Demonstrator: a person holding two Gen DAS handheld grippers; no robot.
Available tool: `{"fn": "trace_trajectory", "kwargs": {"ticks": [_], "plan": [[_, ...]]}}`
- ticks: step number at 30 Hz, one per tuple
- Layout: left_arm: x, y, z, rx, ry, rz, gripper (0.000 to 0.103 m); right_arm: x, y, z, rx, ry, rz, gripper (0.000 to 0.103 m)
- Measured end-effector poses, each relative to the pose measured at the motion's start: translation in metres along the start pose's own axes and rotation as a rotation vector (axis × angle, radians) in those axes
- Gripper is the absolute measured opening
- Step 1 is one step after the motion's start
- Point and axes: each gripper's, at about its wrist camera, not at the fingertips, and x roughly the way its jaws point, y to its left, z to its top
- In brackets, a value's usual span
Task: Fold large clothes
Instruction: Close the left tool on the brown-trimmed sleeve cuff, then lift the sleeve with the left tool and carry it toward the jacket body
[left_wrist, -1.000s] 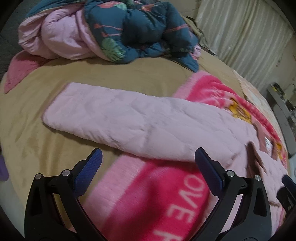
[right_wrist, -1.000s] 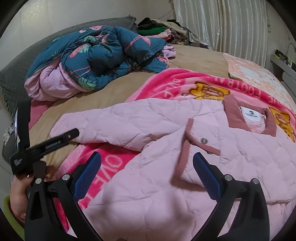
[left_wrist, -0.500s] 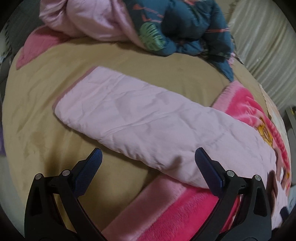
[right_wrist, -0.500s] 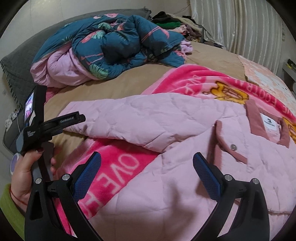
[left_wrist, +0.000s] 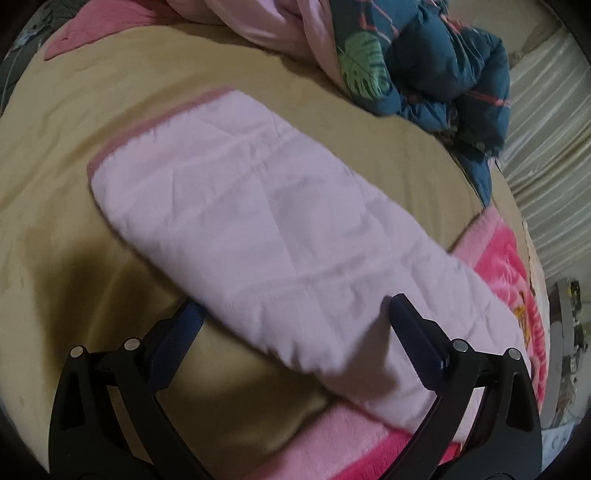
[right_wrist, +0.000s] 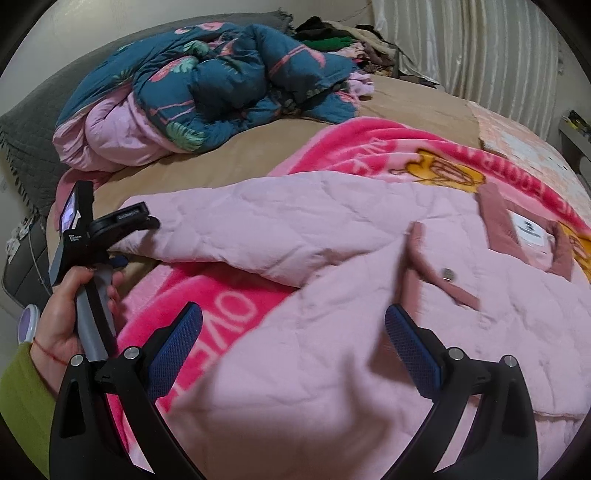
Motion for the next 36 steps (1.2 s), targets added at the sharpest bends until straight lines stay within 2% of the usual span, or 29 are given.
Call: {"fn": "trace_trajectory", "kwargs": {"ticks": [2, 5, 7, 8, 9, 11, 16, 22, 26, 36], "plan": [[0.001, 0.005, 0.007, -0.017, -0.024, 0.012, 0.090, -0.008, -0.012, -0.003, 0.012, -0.008, -0.021, 0.099], [0.000, 0.015, 0.015, -0.052, -0.060, 0.032, 0.064, -0.016, -0.028, -0.007, 0.029, -0.016, -0.049, 0.099], [0.000, 0.019, 0.019, -0.065, -0.064, 0.009, 0.050, -0.022, -0.039, -0.010, 0.042, -0.021, -0.065, 0.099], [-0.003, 0.020, 0.020, -0.065, -0.072, -0.001, 0.033, -0.025, -0.044, -0.012, 0.047, -0.024, -0.072, 0.099], [-0.009, 0.021, 0.022, -0.070, -0.096, -0.013, 0.024, -0.027, -0.049, -0.013, 0.052, -0.027, -0.081, 0.099], [-0.022, 0.020, 0.026, -0.066, -0.132, -0.047, 0.015, -0.031, -0.056, -0.015, 0.064, -0.033, -0.090, 0.099], [-0.066, -0.003, 0.031, -0.001, -0.215, -0.158, 0.011, -0.043, -0.071, -0.019, 0.095, -0.055, -0.104, 0.099], [-0.118, -0.045, 0.017, 0.122, -0.307, -0.263, 0.010, -0.060, -0.086, -0.034, 0.125, -0.065, -0.121, 0.099], [-0.146, -0.074, -0.004, 0.211, -0.320, -0.360, 0.010, -0.075, -0.096, -0.044, 0.137, -0.075, -0.133, 0.099], [-0.195, -0.132, -0.055, 0.390, -0.345, -0.518, 0.010, -0.113, -0.119, -0.062, 0.181, -0.126, -0.172, 0.099]]}}
